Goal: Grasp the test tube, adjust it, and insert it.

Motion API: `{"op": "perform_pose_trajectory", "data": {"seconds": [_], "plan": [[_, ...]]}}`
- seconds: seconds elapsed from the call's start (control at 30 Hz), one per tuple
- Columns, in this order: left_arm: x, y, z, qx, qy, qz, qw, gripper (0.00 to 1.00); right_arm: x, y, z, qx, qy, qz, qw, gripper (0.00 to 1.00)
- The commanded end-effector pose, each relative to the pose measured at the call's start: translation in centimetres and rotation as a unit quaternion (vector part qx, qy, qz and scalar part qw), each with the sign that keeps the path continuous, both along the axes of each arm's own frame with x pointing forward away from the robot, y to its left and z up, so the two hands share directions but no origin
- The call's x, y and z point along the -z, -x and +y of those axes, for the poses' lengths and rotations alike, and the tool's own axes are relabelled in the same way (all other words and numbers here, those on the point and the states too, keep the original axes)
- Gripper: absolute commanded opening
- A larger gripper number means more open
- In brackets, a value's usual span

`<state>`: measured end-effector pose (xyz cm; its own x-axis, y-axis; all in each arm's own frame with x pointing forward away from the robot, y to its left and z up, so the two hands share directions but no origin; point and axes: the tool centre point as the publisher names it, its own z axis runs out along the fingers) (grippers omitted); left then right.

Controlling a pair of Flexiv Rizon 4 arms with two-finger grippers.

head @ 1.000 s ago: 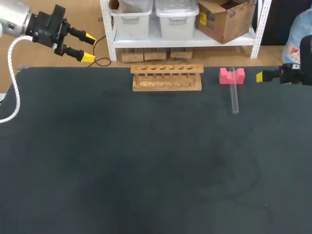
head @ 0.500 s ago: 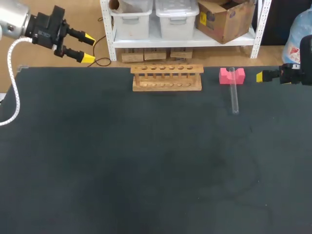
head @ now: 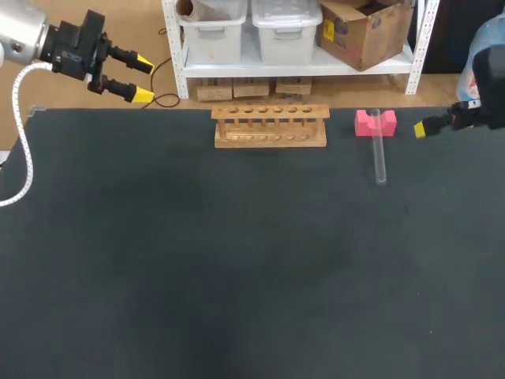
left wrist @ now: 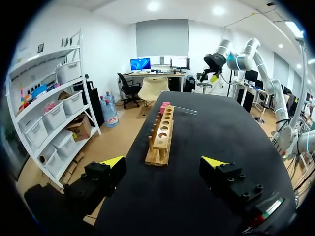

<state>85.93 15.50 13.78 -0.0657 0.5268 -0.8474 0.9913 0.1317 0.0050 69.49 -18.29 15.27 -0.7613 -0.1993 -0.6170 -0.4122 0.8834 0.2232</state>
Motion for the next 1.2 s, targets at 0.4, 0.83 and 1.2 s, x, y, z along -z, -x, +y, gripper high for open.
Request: {"op": "perform_pose_trajectory", "data": {"seconds": [0.4,0.83,1.2], "plan": [[0.1,0.4,-0.1,-0.004,0.000,-0.004,1.000,1.00,0.4,-3.4,4.2,0.180,0.162,-0.063,0.968,1.00],[0.1,0.4,-0.1,-0.004,0.000,-0.004,1.000,1.00,2.9,-8.3,5.5,0.225,0.219,-0.077,0.946,1.00],[0.1,0.4,-0.1,-0.004,0.000,-0.004,1.000,1.00,6.0,-10.0,4.3,0.239,0.229,-0.085,0.940,1.00]]}}
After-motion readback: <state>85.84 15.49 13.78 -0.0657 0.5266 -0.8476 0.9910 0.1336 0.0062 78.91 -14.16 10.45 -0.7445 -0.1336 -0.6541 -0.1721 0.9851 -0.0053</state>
